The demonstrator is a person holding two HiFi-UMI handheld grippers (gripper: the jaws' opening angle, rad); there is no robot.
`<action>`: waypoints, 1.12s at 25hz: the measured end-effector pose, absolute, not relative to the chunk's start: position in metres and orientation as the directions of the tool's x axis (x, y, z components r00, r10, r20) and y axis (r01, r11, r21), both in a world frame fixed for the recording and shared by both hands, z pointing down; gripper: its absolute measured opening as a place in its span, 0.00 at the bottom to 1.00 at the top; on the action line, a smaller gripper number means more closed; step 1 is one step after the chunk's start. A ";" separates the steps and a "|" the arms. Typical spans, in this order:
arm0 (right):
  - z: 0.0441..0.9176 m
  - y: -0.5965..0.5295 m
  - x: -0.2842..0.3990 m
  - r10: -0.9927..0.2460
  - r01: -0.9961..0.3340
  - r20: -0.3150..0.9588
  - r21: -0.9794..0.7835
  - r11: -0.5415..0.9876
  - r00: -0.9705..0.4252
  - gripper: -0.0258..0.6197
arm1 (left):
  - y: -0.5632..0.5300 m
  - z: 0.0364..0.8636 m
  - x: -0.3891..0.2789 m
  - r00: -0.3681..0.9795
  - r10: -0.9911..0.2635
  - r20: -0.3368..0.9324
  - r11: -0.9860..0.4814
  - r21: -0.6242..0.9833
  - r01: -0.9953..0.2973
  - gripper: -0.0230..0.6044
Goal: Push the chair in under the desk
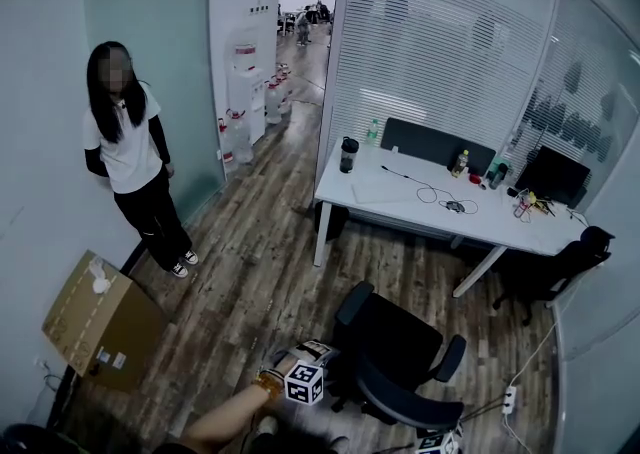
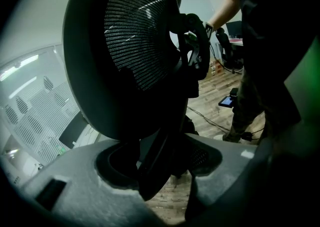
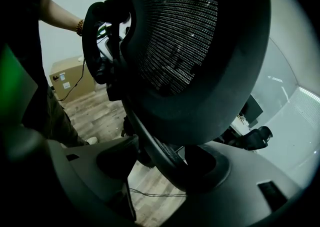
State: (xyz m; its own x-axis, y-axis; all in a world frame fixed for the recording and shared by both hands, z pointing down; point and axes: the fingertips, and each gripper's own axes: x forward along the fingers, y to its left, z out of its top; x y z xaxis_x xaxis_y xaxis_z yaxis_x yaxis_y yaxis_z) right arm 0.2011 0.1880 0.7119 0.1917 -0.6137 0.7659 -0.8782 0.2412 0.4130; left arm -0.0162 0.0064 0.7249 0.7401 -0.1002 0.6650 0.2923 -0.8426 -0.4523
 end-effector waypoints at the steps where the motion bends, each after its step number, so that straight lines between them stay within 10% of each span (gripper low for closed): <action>1: 0.713 0.188 0.202 -0.617 -0.875 0.761 0.421 0.238 0.198 0.49 | 0.007 0.725 -0.017 0.741 -0.099 0.665 -0.844 -0.450 0.291 0.44; 28: 0.711 0.136 0.248 -0.653 -0.845 0.743 0.438 0.307 0.148 0.49 | -0.018 0.725 0.013 0.728 -0.179 0.662 -0.861 -0.464 0.210 0.44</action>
